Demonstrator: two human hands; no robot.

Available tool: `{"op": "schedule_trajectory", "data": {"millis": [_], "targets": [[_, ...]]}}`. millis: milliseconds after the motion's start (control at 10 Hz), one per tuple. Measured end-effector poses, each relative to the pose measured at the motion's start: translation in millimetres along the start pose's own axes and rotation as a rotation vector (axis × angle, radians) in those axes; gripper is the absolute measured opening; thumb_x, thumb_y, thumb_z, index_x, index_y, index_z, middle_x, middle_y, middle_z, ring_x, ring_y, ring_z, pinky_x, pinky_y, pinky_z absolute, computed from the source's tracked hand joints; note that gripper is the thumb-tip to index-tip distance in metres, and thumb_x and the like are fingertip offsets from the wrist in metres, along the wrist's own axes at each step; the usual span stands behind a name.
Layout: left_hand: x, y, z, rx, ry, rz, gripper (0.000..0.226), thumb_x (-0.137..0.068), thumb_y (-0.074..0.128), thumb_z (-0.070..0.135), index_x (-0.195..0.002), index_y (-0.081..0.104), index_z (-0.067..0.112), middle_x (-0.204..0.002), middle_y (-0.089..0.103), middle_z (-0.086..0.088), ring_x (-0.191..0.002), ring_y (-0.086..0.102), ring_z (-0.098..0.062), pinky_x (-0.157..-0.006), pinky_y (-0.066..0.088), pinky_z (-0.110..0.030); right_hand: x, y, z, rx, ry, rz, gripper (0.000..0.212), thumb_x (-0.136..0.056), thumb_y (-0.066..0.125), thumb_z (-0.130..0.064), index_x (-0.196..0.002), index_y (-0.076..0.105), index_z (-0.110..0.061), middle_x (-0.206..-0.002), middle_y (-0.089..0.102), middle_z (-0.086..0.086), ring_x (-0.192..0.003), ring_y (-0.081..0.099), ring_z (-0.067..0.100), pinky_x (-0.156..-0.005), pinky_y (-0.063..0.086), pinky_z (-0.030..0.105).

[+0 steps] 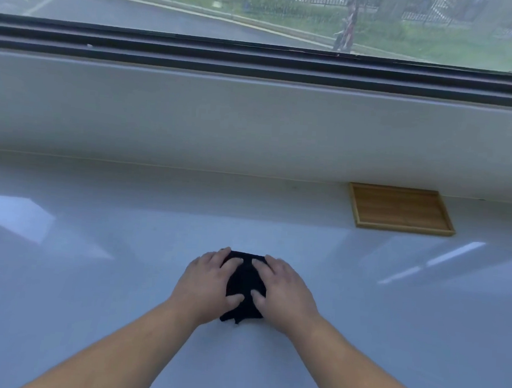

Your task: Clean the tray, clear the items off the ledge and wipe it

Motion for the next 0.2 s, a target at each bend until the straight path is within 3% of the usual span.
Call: {"op": "schedule_trajectory", "data": {"millis": [100,200], "targets": [[3.5,9.3,3.0,-0.039,-0.019,-0.087,0.082,-0.087,0.053,0.071,-0.158,0.032,0.037,-0.173,0.016,0.002,-0.154,0.022,-0.024,-0.123,0.024,-0.041,6.0,10.6,5.8,0.060,-0.007,-0.107,0.070,-0.099,0.047,-0.050,-0.161,0.020,-0.031,-0.172,0.014,0.003,-0.157,0.010,0.027,-0.126,0.013,0.045],[4.4,6.3,6.7,-0.049,-0.029,-0.049,0.082,-0.087,0.050,0.074,-0.158,0.030,0.037,-0.173,0.015,0.003,-0.155,0.019,-0.023,-0.125,0.021,-0.041,6.4,6.9,5.0,0.073,-0.017,-0.044,0.071,-0.100,0.040,-0.053,-0.163,0.014,-0.030,-0.172,0.012,0.003,-0.158,0.005,0.028,-0.127,0.007,0.047]]}}
Point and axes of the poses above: each hand's wrist, its own x-axis away from the middle knuckle, its own y-axis out of the palm, z = x × y, the point moved 2 cm from there along -x, towards the middle knuckle
